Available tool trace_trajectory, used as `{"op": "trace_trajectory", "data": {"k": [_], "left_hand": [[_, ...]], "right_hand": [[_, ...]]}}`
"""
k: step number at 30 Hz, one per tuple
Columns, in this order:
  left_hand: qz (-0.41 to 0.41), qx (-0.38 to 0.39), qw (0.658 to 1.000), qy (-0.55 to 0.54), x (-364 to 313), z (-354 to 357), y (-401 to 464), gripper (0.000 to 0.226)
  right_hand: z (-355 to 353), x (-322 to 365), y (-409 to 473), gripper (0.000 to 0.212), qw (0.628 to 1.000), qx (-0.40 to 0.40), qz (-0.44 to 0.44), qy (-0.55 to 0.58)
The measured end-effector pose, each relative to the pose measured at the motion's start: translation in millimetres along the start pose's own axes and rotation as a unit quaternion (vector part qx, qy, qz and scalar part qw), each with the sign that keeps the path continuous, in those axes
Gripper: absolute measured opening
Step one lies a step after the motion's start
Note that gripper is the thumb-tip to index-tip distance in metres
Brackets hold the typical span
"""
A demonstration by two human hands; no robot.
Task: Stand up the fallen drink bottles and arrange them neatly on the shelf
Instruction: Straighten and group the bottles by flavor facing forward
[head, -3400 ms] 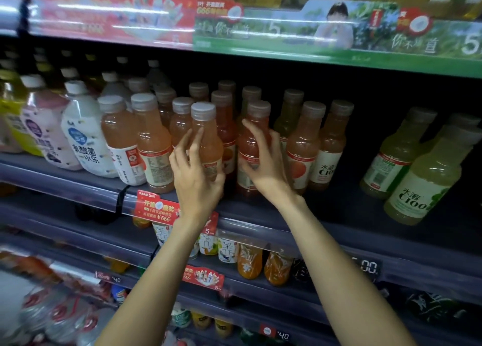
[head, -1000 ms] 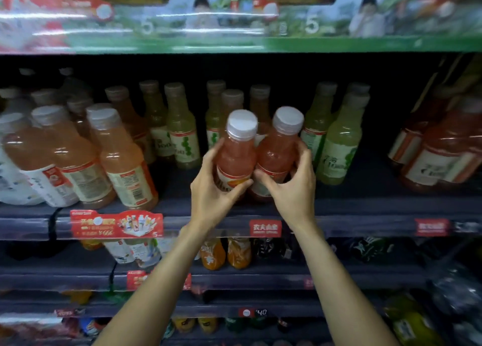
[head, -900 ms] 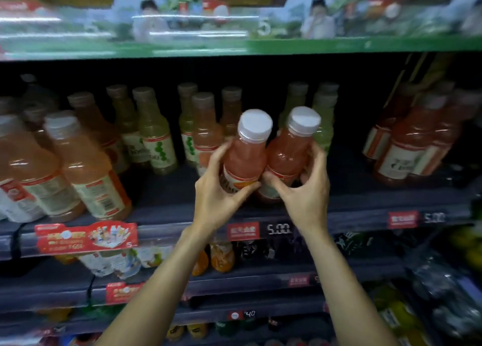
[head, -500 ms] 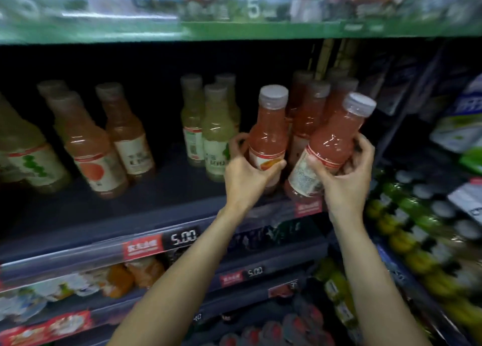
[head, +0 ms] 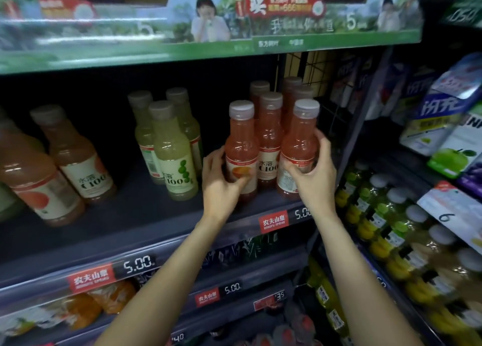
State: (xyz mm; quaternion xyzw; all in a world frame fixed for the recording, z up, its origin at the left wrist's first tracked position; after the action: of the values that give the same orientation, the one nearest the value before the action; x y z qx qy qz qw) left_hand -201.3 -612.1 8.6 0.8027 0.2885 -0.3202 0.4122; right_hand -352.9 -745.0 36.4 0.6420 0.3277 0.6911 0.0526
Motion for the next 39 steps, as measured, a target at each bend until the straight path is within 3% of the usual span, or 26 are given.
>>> {"op": "trace_trajectory", "data": {"k": [5, 10, 15, 18, 24, 28, 30, 35, 39], "left_hand": [[-0.048, -0.001, 0.998, 0.037, 8, -1, 18, 0.085], [-0.071, 0.028, 0.997, -0.024, 8, 8, 18, 0.074], [-0.04, 0.128, 0.99, -0.034, 1, 7, 3, 0.082], [0.021, 0.112, 0.993, 0.016, -7, -20, -12, 0.077], [0.126, -0.013, 0.983, 0.132, 6, -149, -53, 0.037], [0.17, -0.208, 0.934, 0.237, 42, -241, -84, 0.021], [0.149, -0.292, 0.903, 0.278, 69, -283, -100, 0.02], [-0.032, -0.398, 0.847, 0.35, 138, -374, -121, 0.063], [-0.135, -0.361, 0.874, 0.297, 180, -410, -117, 0.092]], "right_hand": [[-3, 7, -7, 0.084, 0.994, -0.015, -0.06, -0.091], [2, 17, -34, 0.058, 0.966, -0.029, -0.182, -0.181], [30, 28, -51, 0.049, 0.946, 0.028, -0.249, -0.208], [49, 37, -56, 0.041, 0.934, 0.061, -0.283, -0.209], [116, 60, -79, 0.02, 0.923, 0.137, -0.326, -0.154], [181, 79, -111, 0.021, 0.919, 0.238, -0.307, -0.065], [219, 85, -127, 0.021, 0.915, 0.291, -0.276, -0.036], [309, 107, -157, 0.031, 0.917, 0.327, -0.23, 0.012], [375, 131, -186, 0.035, 0.895, 0.385, -0.22, 0.04]]}}
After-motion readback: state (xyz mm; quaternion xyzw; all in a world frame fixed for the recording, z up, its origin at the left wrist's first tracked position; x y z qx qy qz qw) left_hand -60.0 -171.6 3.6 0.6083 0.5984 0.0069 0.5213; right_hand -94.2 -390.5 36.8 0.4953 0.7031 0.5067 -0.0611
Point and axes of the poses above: each hand's wrist, its own y-axis towards the middle knuckle, its own z-axis out of the palm, x = y × z, the point moved 5 cm from there along y, towards the middle knuckle, and after that the axes turned 12 degrees about y, right-handed, at the moved point
